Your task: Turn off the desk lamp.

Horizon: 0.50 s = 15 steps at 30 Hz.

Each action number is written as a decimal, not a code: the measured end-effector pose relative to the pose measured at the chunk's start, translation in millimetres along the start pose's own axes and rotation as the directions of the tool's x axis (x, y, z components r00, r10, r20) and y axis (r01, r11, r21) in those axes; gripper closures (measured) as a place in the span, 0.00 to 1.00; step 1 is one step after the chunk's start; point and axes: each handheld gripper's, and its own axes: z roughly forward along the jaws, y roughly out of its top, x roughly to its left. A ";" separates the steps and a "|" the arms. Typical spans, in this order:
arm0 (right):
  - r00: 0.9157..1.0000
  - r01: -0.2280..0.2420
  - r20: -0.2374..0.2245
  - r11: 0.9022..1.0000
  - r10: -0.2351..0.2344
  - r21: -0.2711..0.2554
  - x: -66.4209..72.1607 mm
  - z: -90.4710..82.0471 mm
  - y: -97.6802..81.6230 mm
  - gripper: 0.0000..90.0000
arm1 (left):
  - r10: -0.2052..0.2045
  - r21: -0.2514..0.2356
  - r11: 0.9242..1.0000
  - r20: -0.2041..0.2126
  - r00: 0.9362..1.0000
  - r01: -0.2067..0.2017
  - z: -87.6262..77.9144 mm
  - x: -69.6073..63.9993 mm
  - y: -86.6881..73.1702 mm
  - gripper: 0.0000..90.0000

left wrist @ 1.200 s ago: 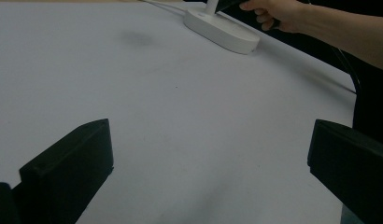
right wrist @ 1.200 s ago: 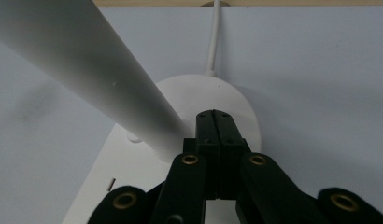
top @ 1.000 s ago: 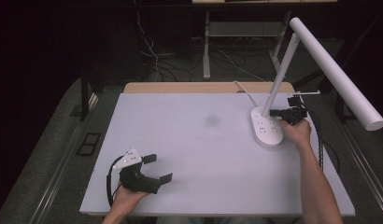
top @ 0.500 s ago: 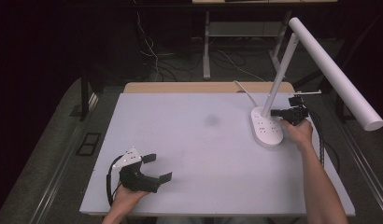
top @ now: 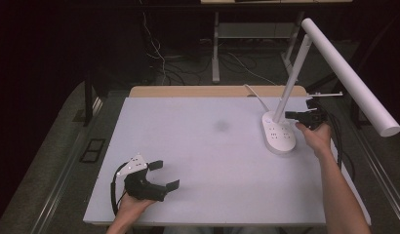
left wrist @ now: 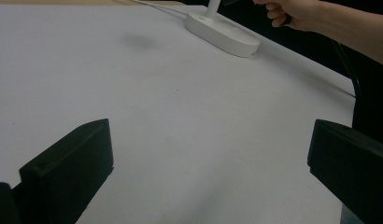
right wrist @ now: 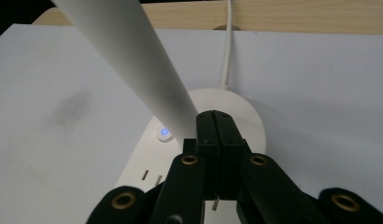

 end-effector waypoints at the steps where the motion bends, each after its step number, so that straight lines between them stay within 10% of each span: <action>1: 1.000 0.006 -0.001 1.000 -0.006 -0.001 1.1 -2.0 0.5 1.00 | 0.002 0.001 1.000 0.000 1.000 -0.002 0.1 -0.2 0.0 0.00; 15: 0.999 0.024 -0.027 1.000 -0.025 -0.012 16.7 -32.1 -11.1 0.94 | 0.001 -0.005 1.000 0.012 1.000 -0.001 0.3 -1.0 0.5 0.00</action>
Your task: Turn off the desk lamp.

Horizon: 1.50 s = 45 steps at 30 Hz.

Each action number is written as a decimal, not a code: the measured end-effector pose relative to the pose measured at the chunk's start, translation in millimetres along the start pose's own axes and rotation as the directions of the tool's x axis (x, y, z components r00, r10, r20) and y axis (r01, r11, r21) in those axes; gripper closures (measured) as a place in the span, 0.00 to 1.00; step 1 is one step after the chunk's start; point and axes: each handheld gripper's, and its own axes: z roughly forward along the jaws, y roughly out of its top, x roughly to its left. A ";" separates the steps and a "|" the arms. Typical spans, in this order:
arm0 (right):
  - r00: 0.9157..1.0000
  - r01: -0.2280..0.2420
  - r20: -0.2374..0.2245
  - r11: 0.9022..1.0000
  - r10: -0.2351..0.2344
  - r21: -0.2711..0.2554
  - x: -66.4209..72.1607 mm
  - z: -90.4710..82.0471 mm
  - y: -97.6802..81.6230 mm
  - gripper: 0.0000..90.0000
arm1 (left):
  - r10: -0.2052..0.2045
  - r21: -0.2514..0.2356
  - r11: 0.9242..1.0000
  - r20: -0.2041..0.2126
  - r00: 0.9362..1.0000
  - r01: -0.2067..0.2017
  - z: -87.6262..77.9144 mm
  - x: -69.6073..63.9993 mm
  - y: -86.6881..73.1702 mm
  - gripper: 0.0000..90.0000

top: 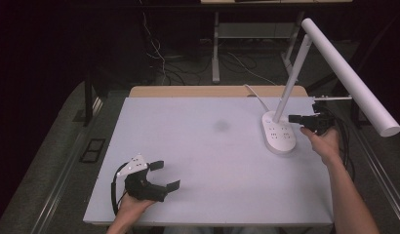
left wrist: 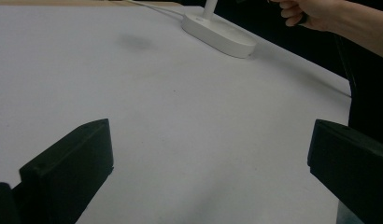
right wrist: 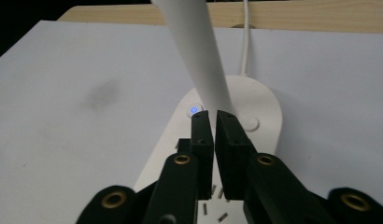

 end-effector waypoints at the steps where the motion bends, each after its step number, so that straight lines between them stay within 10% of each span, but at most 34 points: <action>1: 1.000 -0.002 -0.003 1.000 0.002 -0.001 1.9 -2.2 -1.1 0.93 | -0.001 -0.001 1.000 0.000 1.000 0.001 0.0 -0.1 0.1 0.00; 15: 0.997 0.047 -0.063 0.998 -0.050 -0.051 37.7 -23.6 -17.0 0.59 | -0.007 -0.016 1.000 -0.010 1.000 0.007 -2.7 0.2 0.1 0.00; 27: 0.992 0.076 -0.101 0.995 -0.082 -0.064 76.7 -38.4 -44.6 0.00 | -0.006 -0.013 1.000 -0.014 1.000 0.005 -3.2 -0.9 -0.7 0.00; 45: 0.980 0.099 -0.164 0.991 -0.113 -0.090 99.7 -54.4 -90.9 0.01 | -0.006 -0.016 1.000 -0.020 1.000 0.006 -5.3 -0.5 -1.0 0.00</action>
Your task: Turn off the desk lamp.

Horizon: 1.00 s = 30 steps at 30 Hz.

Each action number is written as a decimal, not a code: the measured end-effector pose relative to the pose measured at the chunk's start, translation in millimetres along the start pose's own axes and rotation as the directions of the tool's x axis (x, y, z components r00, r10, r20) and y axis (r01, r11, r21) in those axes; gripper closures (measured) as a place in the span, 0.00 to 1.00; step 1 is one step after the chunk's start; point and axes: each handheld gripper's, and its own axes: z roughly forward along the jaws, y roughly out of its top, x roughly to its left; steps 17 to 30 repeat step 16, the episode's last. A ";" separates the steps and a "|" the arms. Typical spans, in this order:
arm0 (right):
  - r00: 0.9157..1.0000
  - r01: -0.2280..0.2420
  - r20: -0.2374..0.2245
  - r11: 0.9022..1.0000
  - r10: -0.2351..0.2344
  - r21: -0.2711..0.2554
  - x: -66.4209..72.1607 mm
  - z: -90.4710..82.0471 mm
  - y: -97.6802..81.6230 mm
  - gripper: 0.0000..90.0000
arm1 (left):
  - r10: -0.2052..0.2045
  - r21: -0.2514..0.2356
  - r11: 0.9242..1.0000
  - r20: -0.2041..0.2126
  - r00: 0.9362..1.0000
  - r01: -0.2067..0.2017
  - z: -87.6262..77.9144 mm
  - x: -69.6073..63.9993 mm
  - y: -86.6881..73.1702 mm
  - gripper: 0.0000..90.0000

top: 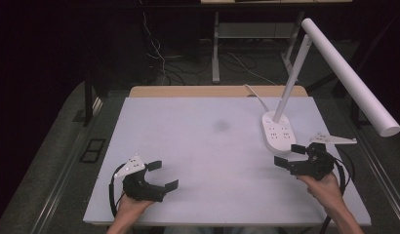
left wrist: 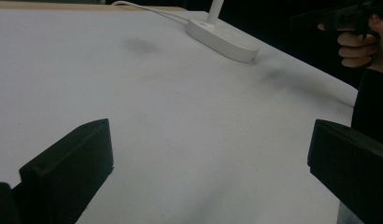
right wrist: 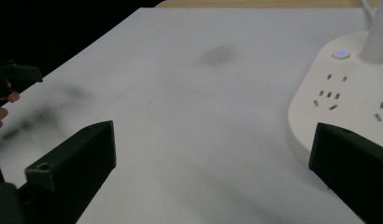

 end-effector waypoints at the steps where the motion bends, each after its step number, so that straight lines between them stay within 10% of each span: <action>1: 1.000 0.003 -0.003 1.000 -0.003 0.003 1.6 0.1 -2.8 0.01 | -0.002 0.001 1.000 0.000 1.000 0.002 0.1 -0.1 -0.1 0.00; 16: 0.999 0.044 -0.024 0.999 -0.043 0.019 24.3 5.7 -45.6 0.01 | -0.006 0.001 1.000 0.000 1.000 0.006 0.3 0.2 -0.3 0.00; 30: 0.999 0.044 -0.024 0.999 -0.043 0.019 24.3 5.7 -45.6 0.01 | -0.006 0.001 1.000 0.000 1.000 0.006 0.3 0.2 -0.3 0.00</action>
